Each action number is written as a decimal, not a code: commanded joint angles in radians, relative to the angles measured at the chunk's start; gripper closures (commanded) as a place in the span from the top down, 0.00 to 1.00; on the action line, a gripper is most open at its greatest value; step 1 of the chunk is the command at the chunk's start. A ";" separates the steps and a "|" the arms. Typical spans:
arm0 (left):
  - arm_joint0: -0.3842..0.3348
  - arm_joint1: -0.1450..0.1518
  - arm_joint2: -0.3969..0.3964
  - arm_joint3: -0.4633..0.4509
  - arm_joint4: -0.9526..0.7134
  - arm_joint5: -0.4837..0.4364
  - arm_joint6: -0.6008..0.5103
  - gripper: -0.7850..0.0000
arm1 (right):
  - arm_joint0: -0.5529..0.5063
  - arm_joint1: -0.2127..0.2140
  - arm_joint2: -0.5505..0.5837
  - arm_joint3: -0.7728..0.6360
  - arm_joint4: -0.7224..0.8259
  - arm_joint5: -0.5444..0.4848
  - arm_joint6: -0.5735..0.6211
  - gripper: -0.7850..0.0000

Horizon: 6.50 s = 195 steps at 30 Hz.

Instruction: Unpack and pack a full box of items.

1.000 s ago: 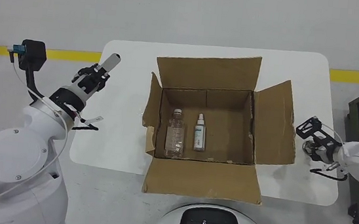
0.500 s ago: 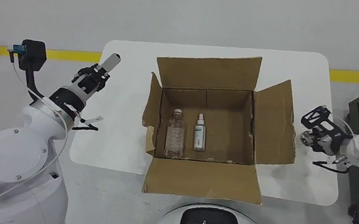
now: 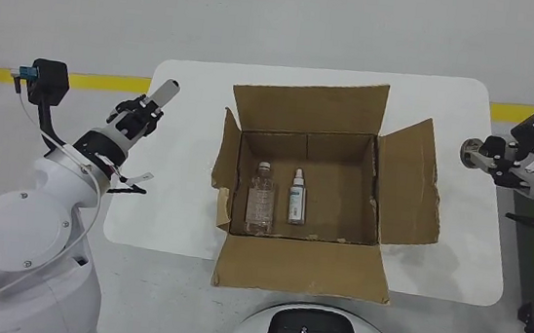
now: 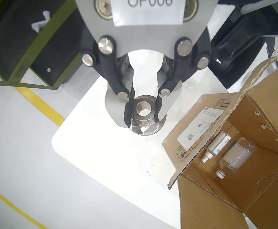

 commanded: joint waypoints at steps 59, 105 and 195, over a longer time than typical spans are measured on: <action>0.000 0.000 0.000 0.000 0.000 0.000 0.000 1.00 | 0.438 -0.035 -0.673 0.020 -0.106 -0.011 -0.301 0.00; 0.000 0.000 0.000 0.000 0.000 0.000 0.000 1.00 | 0.628 -0.121 -1.016 0.290 0.010 0.068 -0.066 0.00; 0.000 0.000 0.000 0.000 0.000 0.000 0.000 1.00 | 0.231 -0.112 -0.589 0.290 0.320 0.012 -0.238 0.00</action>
